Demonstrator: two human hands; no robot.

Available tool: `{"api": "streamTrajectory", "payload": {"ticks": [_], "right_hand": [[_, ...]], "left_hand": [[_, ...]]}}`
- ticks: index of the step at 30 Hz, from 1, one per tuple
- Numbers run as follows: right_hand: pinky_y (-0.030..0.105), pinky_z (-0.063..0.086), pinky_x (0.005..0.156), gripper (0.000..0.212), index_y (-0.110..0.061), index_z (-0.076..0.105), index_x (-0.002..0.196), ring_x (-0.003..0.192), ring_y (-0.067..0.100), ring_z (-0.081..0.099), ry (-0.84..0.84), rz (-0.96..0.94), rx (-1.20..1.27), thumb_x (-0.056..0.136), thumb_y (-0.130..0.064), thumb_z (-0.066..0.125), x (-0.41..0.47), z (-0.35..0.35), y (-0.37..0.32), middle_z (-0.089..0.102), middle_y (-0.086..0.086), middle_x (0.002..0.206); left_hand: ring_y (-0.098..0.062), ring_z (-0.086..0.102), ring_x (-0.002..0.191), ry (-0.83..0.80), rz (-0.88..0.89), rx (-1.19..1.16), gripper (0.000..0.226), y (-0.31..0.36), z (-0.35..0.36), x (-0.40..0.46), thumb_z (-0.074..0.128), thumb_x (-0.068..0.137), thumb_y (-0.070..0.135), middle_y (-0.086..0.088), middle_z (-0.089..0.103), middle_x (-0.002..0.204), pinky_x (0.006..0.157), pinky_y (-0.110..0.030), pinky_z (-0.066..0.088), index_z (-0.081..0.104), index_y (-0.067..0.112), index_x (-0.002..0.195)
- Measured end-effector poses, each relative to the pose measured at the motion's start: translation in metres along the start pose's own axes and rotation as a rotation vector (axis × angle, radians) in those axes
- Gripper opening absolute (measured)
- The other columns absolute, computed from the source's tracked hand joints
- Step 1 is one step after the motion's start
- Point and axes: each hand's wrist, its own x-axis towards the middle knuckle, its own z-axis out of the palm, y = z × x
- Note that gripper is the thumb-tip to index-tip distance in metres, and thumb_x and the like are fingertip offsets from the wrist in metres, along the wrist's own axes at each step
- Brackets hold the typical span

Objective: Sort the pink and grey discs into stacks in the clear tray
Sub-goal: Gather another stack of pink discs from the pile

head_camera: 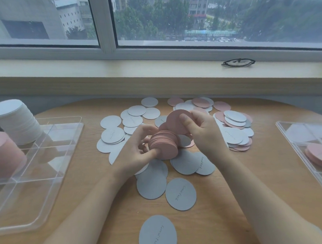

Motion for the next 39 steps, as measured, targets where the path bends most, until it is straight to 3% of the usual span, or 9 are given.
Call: {"api": "streamTrajectory", "payload": {"ticks": [5,12,16,20,25,28,31,36,39], "right_hand": [[0.051,0.052,0.073,0.023,-0.011,0.066,0.091,0.081,0.026,0.061,0.024,-0.018,-0.033,0.099,-0.031,0.057,-0.001,0.000,0.001,0.067,0.005,0.083],[0.036,0.050,0.068,0.025,-0.019,0.063,0.085,0.079,0.016,0.061,0.213,0.002,-0.088,0.100,-0.037,0.053,0.005,-0.005,0.013,0.066,0.000,0.086],[0.019,0.043,0.065,0.015,-0.020,0.066,0.093,0.074,0.005,0.059,0.092,0.016,-0.071,0.100,-0.025,0.054,0.002,-0.001,0.010,0.066,-0.012,0.083],[0.006,0.040,0.076,0.014,-0.014,0.072,0.101,0.090,0.000,0.062,-0.049,-0.079,-0.114,0.092,-0.008,0.064,-0.003,0.005,0.006,0.072,-0.009,0.094],[0.007,0.041,0.076,0.013,-0.013,0.074,0.099,0.086,-0.001,0.062,-0.146,-0.083,-0.045,0.093,-0.007,0.065,-0.004,0.005,0.002,0.072,-0.007,0.090],[0.008,0.042,0.075,0.015,-0.016,0.073,0.102,0.084,-0.005,0.062,-0.213,-0.045,-0.033,0.093,-0.008,0.064,-0.005,0.005,0.002,0.071,-0.012,0.090],[0.008,0.043,0.077,0.033,-0.017,0.071,0.106,0.093,-0.003,0.063,-0.201,-0.028,-0.043,0.088,0.004,0.054,-0.005,0.005,0.003,0.071,-0.011,0.099],[0.006,0.041,0.075,0.050,-0.022,0.067,0.102,0.103,-0.001,0.060,-0.088,0.028,-0.168,0.077,0.013,0.041,-0.001,-0.002,0.014,0.068,-0.010,0.109],[0.017,0.045,0.077,0.049,-0.028,0.066,0.094,0.102,0.001,0.060,-0.053,0.036,-0.218,0.075,0.011,0.043,-0.002,-0.001,0.022,0.069,-0.014,0.101]], "left_hand": [[-0.023,0.062,0.097,0.014,-0.024,-0.033,0.060,-0.003,0.000,0.000,0.068,0.074,0.014,0.005,0.062,0.118,0.076,-0.040,0.049,0.051,0.036,0.127],[-0.021,0.061,0.101,0.023,-0.043,0.008,0.050,-0.005,-0.001,-0.001,0.062,0.072,0.020,0.000,0.065,0.115,0.079,-0.022,0.051,0.057,0.032,0.121],[-0.017,0.064,0.096,-0.013,-0.049,0.041,0.046,-0.003,-0.001,-0.002,0.061,0.071,0.028,0.002,0.069,0.106,0.078,-0.022,0.051,0.058,0.036,0.116],[-0.013,0.063,0.099,-0.022,-0.040,0.060,0.045,-0.001,-0.001,-0.003,0.059,0.071,0.032,0.008,0.069,0.105,0.080,-0.026,0.050,0.059,0.031,0.116],[-0.014,0.061,0.098,0.000,-0.028,0.038,0.071,-0.001,0.000,-0.003,0.059,0.076,0.016,0.004,0.059,0.122,0.081,-0.020,0.050,0.043,0.044,0.139],[-0.006,0.058,0.096,-0.008,0.006,0.086,0.060,0.001,0.000,-0.004,0.058,0.076,0.016,0.012,0.060,0.119,0.080,-0.017,0.049,0.052,0.047,0.126],[-0.008,0.062,0.098,-0.013,-0.020,0.086,0.046,0.000,0.000,-0.004,0.059,0.076,0.018,0.015,0.066,0.107,0.079,-0.023,0.051,0.056,0.041,0.117],[-0.009,0.063,0.101,0.001,-0.049,0.081,0.042,-0.001,0.001,-0.003,0.057,0.078,0.020,0.017,0.067,0.108,0.079,-0.015,0.048,0.055,0.033,0.117],[-0.009,0.063,0.102,-0.009,-0.062,0.096,0.042,-0.001,0.001,-0.004,0.056,0.078,0.020,0.016,0.067,0.107,0.081,-0.016,0.048,0.054,0.032,0.119]]}}
